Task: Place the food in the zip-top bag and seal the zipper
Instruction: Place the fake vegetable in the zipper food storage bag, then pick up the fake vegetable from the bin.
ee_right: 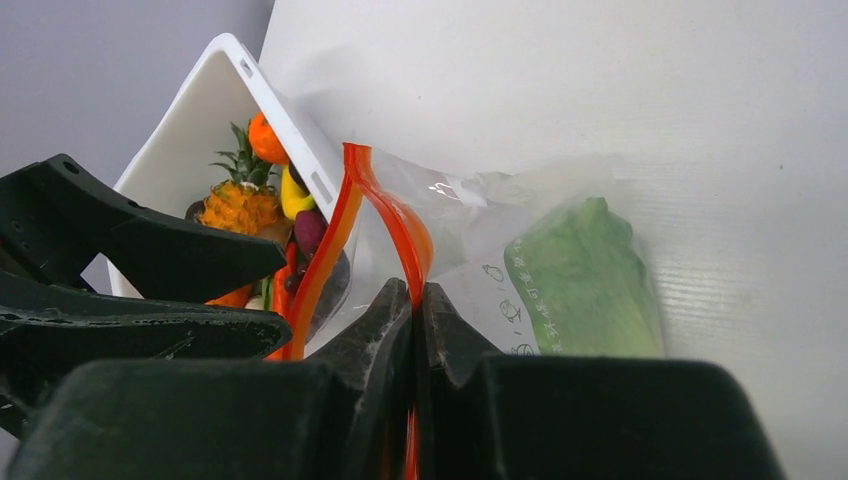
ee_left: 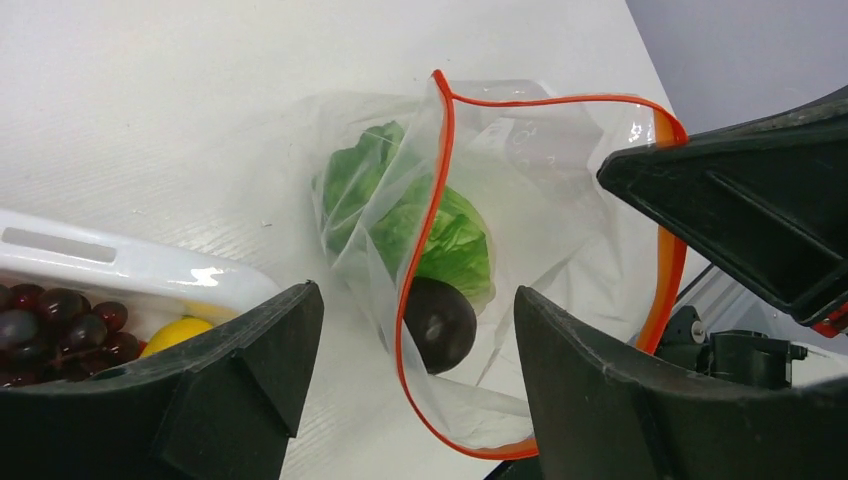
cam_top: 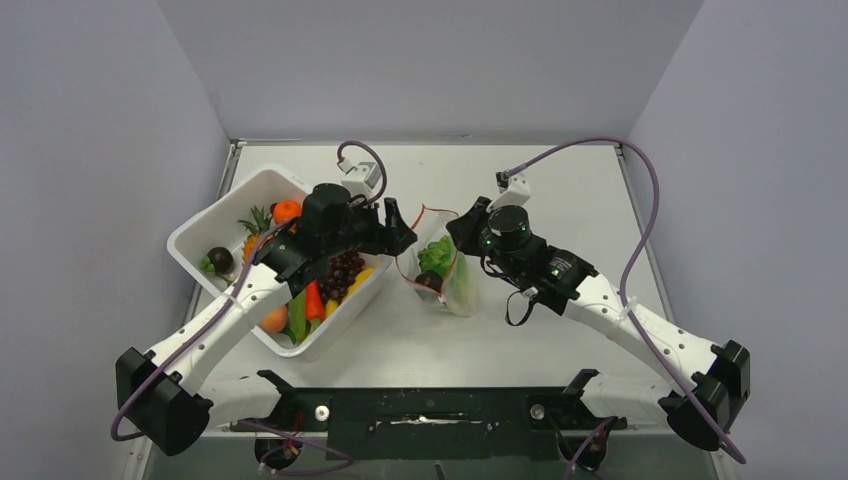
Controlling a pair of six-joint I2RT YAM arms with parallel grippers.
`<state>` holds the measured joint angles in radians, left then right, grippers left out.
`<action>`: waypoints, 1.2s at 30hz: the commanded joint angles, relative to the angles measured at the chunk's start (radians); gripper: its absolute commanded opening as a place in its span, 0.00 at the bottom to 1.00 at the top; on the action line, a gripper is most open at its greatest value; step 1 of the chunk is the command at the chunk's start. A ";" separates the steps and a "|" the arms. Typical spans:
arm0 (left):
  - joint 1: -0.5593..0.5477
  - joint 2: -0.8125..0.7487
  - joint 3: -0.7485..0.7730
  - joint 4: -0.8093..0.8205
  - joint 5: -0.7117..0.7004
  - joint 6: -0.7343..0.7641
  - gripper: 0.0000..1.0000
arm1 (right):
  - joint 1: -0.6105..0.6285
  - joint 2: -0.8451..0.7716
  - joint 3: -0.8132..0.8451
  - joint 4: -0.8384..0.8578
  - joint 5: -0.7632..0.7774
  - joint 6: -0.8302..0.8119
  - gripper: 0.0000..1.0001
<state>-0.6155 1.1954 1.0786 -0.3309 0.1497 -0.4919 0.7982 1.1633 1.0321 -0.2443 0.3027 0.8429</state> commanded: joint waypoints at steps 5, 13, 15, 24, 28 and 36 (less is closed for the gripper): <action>0.002 -0.022 -0.037 0.107 0.085 0.021 0.44 | -0.007 -0.046 0.068 -0.032 0.034 -0.052 0.00; 0.003 0.044 -0.018 0.219 0.189 -0.038 0.00 | -0.014 -0.066 0.112 -0.186 0.088 -0.177 0.00; 0.004 0.046 -0.025 0.270 0.220 -0.062 0.00 | -0.016 -0.071 0.139 -0.228 0.109 -0.201 0.00; 0.009 0.069 -0.096 0.551 0.363 -0.204 0.00 | -0.011 -0.118 0.183 -0.302 0.123 -0.194 0.00; 0.016 0.087 -0.111 0.471 0.273 -0.157 0.00 | -0.011 -0.093 0.131 -0.267 0.106 -0.191 0.00; 0.021 0.073 -0.108 0.331 0.130 -0.091 0.24 | -0.027 0.004 0.091 -0.159 0.063 -0.204 0.00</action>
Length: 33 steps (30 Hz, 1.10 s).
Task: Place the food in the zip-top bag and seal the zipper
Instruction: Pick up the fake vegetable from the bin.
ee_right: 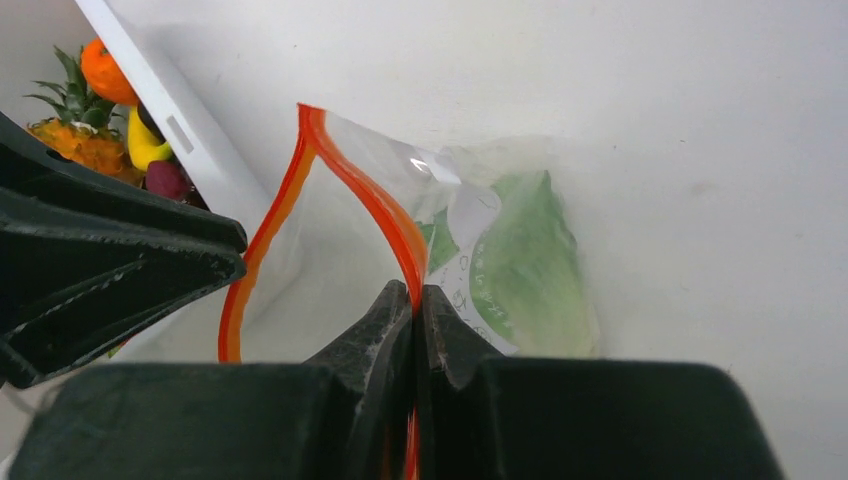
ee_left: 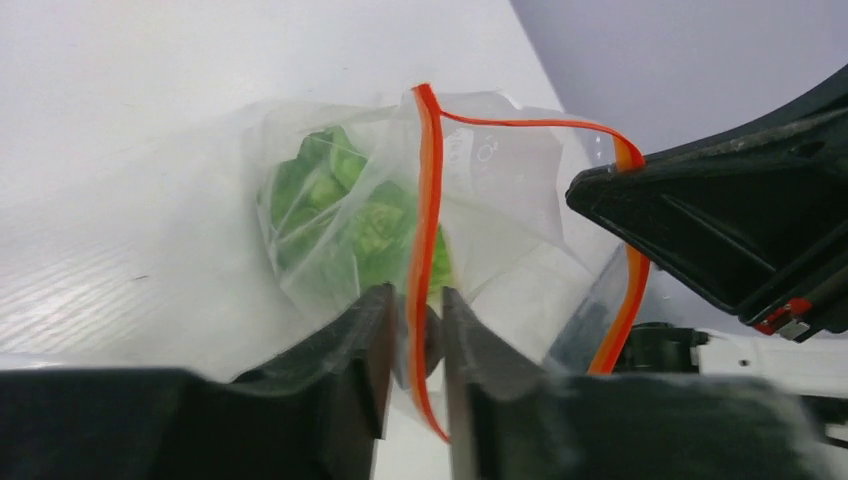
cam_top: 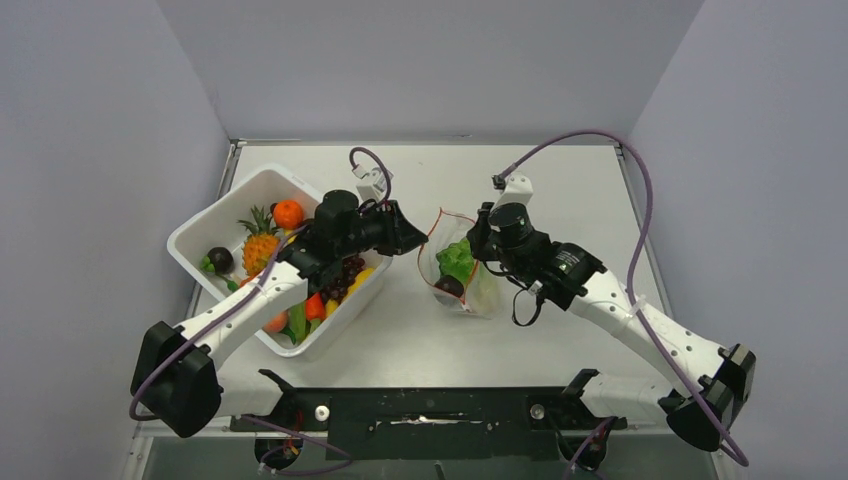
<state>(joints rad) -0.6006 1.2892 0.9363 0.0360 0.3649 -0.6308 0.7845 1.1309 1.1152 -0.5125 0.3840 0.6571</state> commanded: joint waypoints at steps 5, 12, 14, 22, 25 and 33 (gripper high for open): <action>0.006 -0.063 0.086 -0.154 -0.166 0.104 0.53 | -0.016 0.069 0.035 0.133 -0.056 -0.029 0.00; 0.032 -0.150 0.111 -0.299 -0.311 0.141 0.75 | -0.015 0.082 0.028 0.163 -0.087 -0.022 0.00; 0.053 -0.171 0.113 -0.341 -0.343 0.144 0.77 | -0.014 0.083 0.024 0.166 -0.091 -0.022 0.00; 0.222 -0.250 0.104 -0.521 -0.453 0.186 0.78 | -0.012 0.059 0.006 0.169 -0.097 -0.021 0.00; 0.256 -0.254 0.100 -0.570 -0.499 0.234 0.77 | -0.013 0.045 -0.004 0.179 -0.103 -0.024 0.00; 0.314 -0.191 0.086 -0.648 -0.622 0.248 0.73 | -0.013 0.035 -0.005 0.182 -0.114 -0.039 0.00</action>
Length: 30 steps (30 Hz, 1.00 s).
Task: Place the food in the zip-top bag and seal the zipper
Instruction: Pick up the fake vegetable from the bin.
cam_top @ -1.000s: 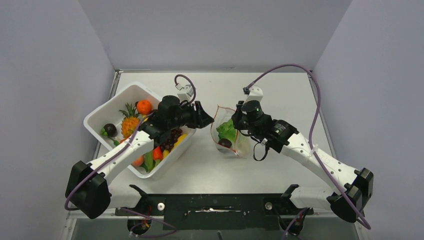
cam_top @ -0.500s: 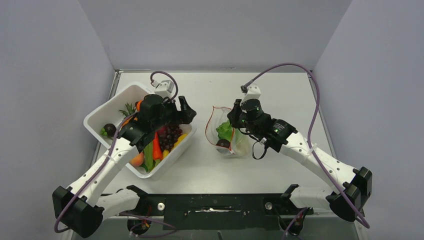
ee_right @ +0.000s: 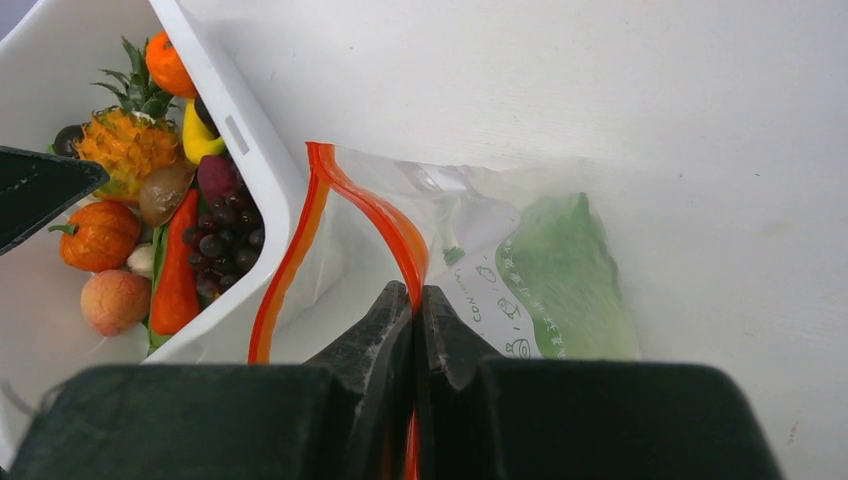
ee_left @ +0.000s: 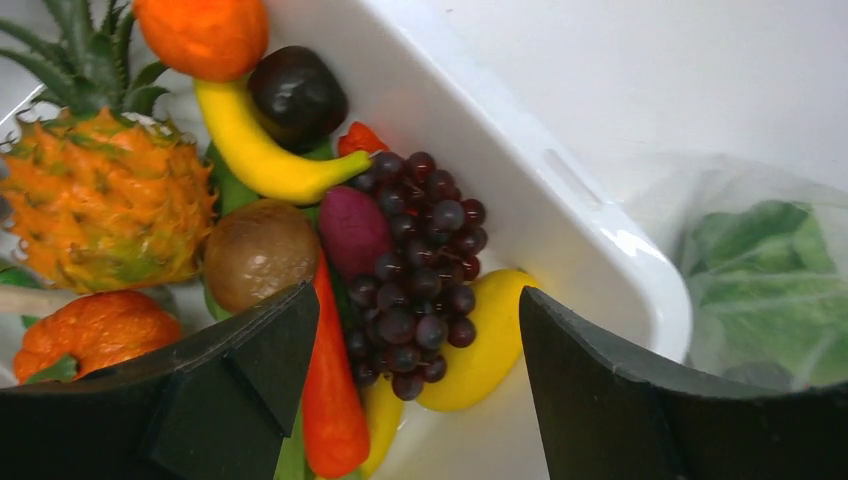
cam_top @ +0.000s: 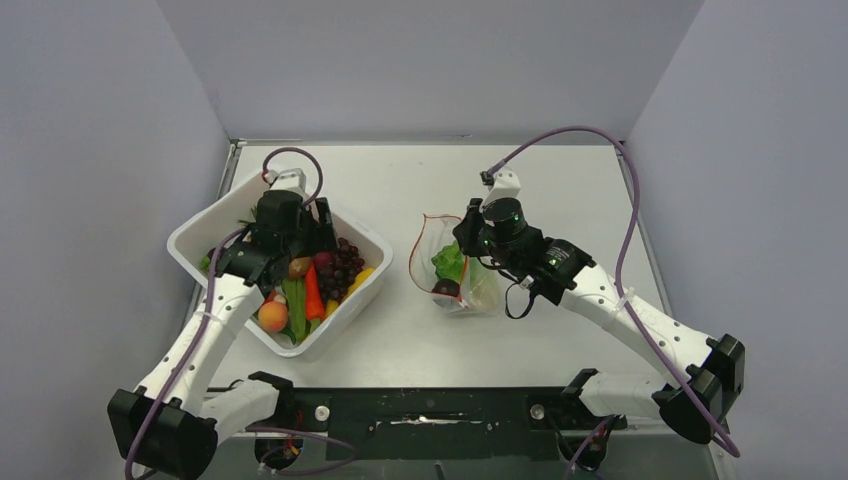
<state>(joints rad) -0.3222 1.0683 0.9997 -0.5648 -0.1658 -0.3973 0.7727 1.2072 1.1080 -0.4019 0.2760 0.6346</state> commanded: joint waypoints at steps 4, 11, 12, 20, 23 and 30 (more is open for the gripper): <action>0.112 0.035 0.001 -0.035 -0.082 0.012 0.69 | -0.001 -0.049 0.000 0.078 -0.016 -0.022 0.00; 0.254 0.050 -0.018 -0.036 -0.026 0.041 0.69 | -0.001 -0.053 -0.005 0.085 -0.032 -0.024 0.00; 0.268 0.051 -0.018 -0.035 -0.021 0.047 0.72 | -0.001 -0.052 -0.005 0.086 -0.032 -0.024 0.00; 0.328 0.017 -0.033 -0.099 -0.053 -0.006 0.85 | -0.001 -0.064 -0.019 0.085 -0.043 -0.018 0.00; 0.339 -0.002 -0.036 -0.146 -0.104 -0.054 0.88 | 0.001 -0.068 -0.024 0.084 -0.052 -0.018 0.00; 0.369 0.019 0.001 -0.212 -0.130 -0.078 0.86 | 0.001 -0.074 -0.036 0.097 -0.053 -0.020 0.00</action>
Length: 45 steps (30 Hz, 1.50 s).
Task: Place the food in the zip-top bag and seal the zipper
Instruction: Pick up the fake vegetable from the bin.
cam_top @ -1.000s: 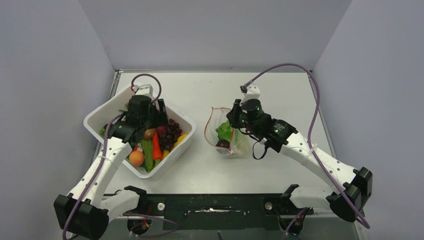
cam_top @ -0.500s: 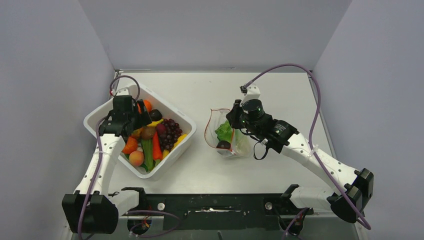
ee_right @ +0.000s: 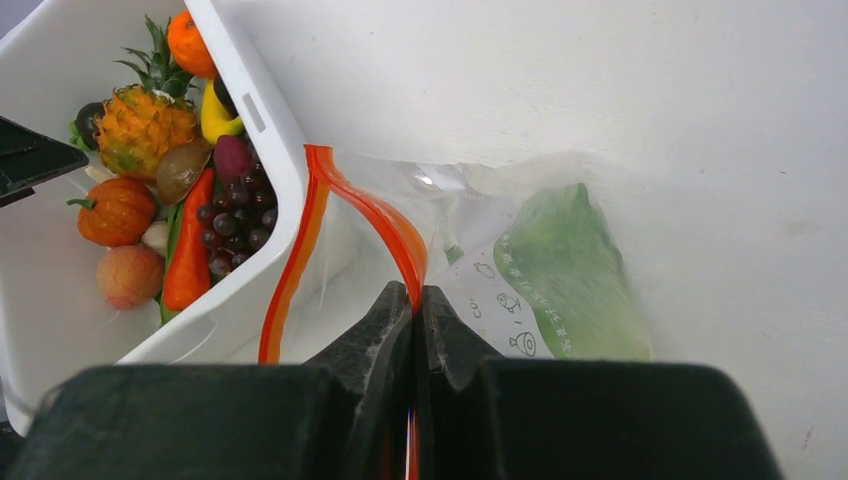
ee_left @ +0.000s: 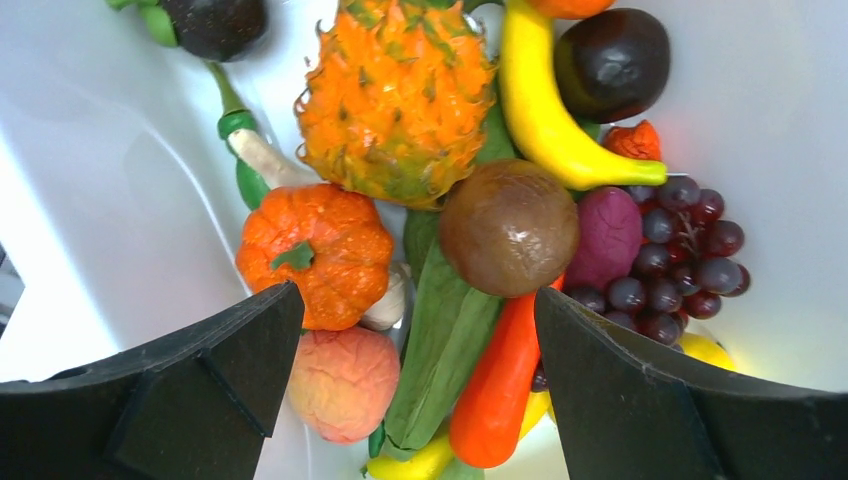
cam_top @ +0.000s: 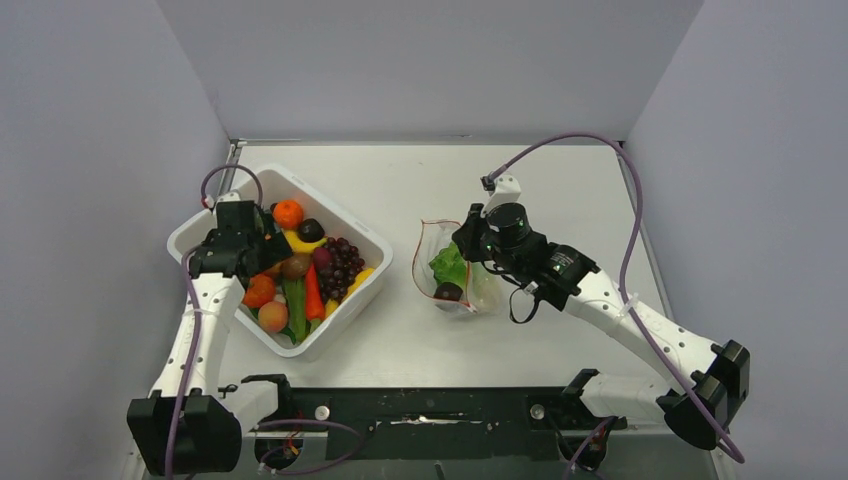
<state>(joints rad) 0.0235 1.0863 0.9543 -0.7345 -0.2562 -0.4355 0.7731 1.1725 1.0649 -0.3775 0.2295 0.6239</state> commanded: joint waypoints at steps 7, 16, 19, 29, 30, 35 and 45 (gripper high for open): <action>0.034 0.069 0.086 -0.165 -0.019 -0.082 0.92 | 0.000 -0.047 0.005 0.080 -0.012 -0.030 0.00; 0.055 0.097 0.092 -0.153 -0.101 -0.086 0.98 | -0.001 -0.086 -0.013 0.099 -0.003 -0.059 0.00; 0.072 0.131 0.076 -0.117 -0.068 -0.080 0.97 | -0.001 -0.101 -0.037 0.117 -0.004 -0.054 0.00; 0.076 0.219 0.033 -0.051 -0.075 -0.094 0.95 | -0.002 -0.123 -0.036 0.101 0.024 -0.069 0.00; 0.076 0.224 0.028 -0.045 -0.077 -0.097 0.95 | -0.004 -0.123 -0.036 0.101 0.025 -0.071 0.00; 0.076 0.260 0.013 -0.030 -0.065 -0.102 0.94 | -0.004 -0.114 -0.027 0.091 0.026 -0.078 0.00; 0.076 0.293 -0.022 0.008 -0.032 -0.107 0.81 | -0.004 -0.103 -0.016 0.094 0.030 -0.088 0.00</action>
<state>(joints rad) 0.0937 1.3769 0.9310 -0.7944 -0.3290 -0.5228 0.7727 1.0840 1.0237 -0.3454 0.2348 0.5537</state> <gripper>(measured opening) 0.843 0.031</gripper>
